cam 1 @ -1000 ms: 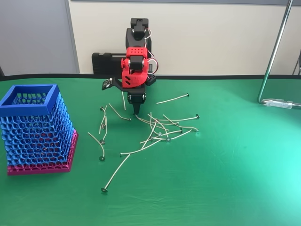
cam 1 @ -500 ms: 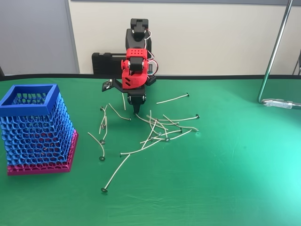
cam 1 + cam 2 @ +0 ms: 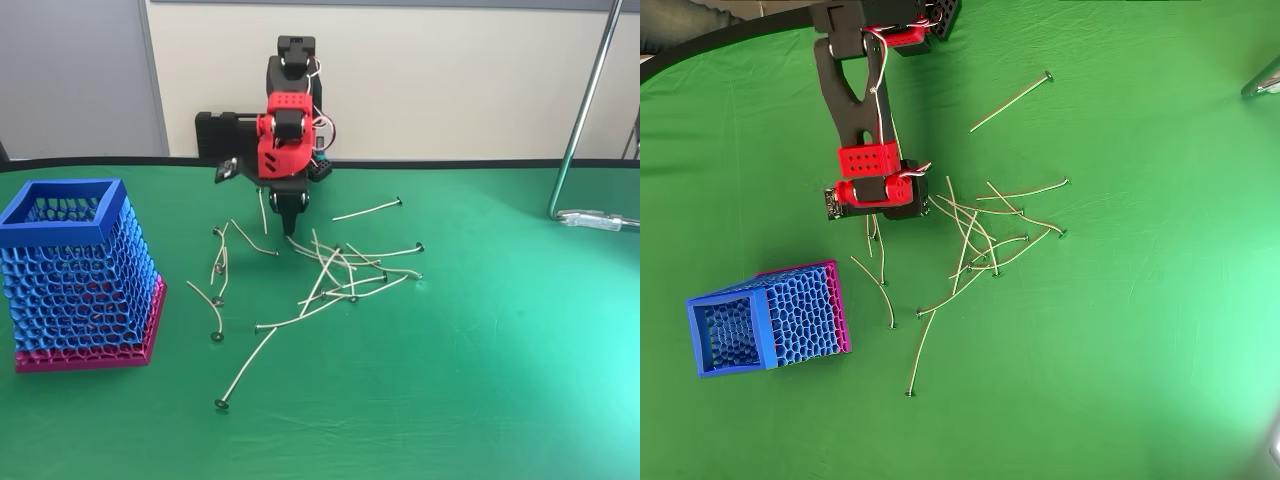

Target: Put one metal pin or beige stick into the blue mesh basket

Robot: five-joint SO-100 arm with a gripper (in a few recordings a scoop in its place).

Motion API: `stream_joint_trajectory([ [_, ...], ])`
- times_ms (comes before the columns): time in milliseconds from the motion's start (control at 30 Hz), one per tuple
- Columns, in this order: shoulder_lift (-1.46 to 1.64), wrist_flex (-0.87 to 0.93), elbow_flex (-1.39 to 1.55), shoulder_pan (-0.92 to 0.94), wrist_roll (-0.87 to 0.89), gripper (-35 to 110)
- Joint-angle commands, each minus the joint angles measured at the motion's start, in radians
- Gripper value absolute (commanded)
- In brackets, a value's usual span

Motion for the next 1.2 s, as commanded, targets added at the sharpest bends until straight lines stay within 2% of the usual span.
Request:
stream_joint_trajectory([
  [0,0.164,0.018,0.032,0.006,-0.021,1],
  [267,0.443,0.041,0.049,0.026,-0.091,1],
  [533,0.609,0.011,-0.091,0.109,-0.155,1],
  [900,0.621,-0.067,-0.365,0.232,-0.207,1],
  [1167,0.548,-0.276,-0.497,0.328,-0.210,1],
])
